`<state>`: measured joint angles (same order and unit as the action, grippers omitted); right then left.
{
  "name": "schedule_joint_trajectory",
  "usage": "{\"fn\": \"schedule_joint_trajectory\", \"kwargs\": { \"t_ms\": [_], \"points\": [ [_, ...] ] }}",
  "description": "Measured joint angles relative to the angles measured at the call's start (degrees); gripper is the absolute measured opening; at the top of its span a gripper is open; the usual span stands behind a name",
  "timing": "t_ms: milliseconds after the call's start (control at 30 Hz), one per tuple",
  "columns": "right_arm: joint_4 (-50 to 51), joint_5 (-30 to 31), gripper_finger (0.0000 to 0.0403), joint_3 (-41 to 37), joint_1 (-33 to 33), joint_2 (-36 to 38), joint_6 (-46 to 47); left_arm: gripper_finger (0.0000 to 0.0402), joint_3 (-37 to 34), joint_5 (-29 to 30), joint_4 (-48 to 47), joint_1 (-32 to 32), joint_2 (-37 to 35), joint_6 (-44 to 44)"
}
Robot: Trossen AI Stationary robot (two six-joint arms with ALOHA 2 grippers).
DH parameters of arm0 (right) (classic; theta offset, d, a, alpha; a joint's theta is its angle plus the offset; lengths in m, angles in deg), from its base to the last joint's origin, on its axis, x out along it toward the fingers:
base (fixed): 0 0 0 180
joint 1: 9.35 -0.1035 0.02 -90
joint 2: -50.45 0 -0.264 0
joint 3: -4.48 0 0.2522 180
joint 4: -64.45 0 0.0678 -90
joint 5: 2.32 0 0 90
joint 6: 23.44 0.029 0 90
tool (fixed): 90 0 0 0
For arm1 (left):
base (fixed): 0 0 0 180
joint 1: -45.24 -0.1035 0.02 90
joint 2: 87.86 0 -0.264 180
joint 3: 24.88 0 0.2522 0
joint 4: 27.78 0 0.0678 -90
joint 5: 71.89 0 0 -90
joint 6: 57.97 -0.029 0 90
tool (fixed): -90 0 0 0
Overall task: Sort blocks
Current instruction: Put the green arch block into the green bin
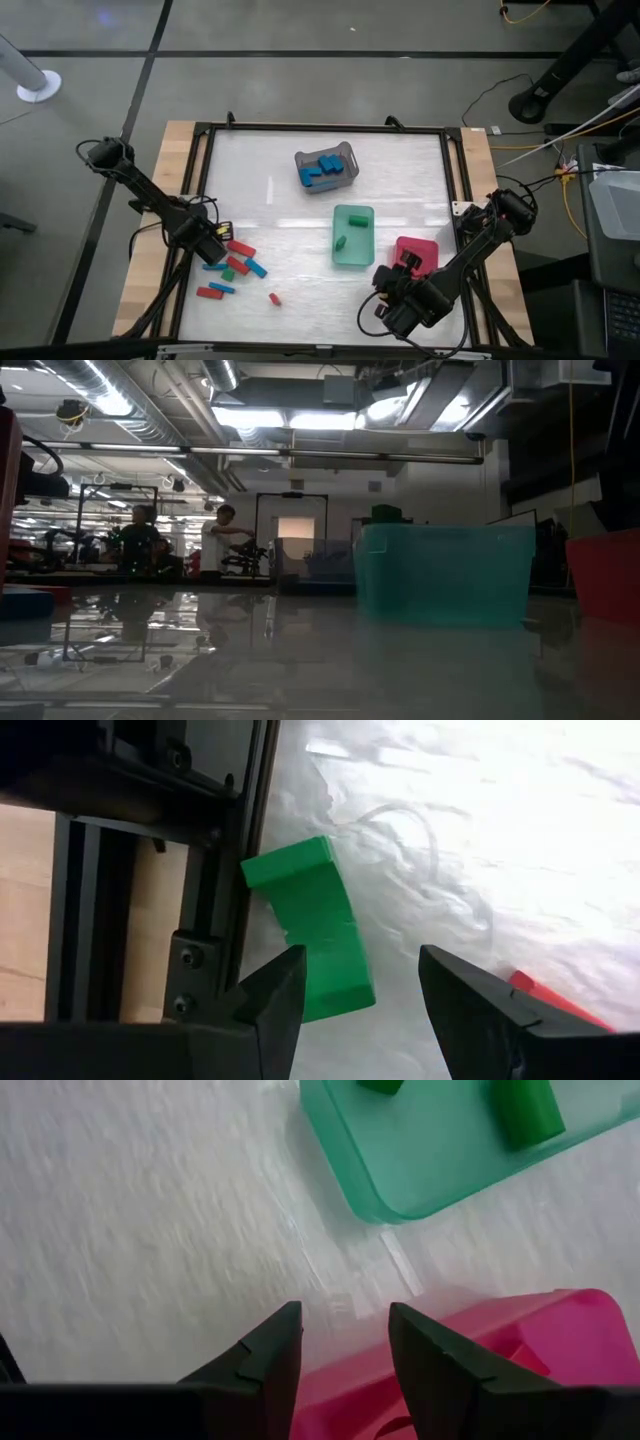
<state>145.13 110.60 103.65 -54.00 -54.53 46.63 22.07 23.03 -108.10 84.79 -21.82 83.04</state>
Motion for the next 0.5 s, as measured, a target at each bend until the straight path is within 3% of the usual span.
{"fn": "schedule_joint_trajectory", "kwargs": {
  "t_ms": [233, 500],
  "points": [
    [0.00, -0.02, 0.0153, 0.00, 0.00, -0.01, -0.30, 0.0182, 0.14, -1.06, 0.53, 0.00, 0.00, 0.63],
    [-0.02, -0.53, 0.0153, 0.00, 0.00, -0.01, -0.32, 0.0182, 0.17, -7.07, 0.24, 0.19, 0.00, 0.25]
  ]
}}
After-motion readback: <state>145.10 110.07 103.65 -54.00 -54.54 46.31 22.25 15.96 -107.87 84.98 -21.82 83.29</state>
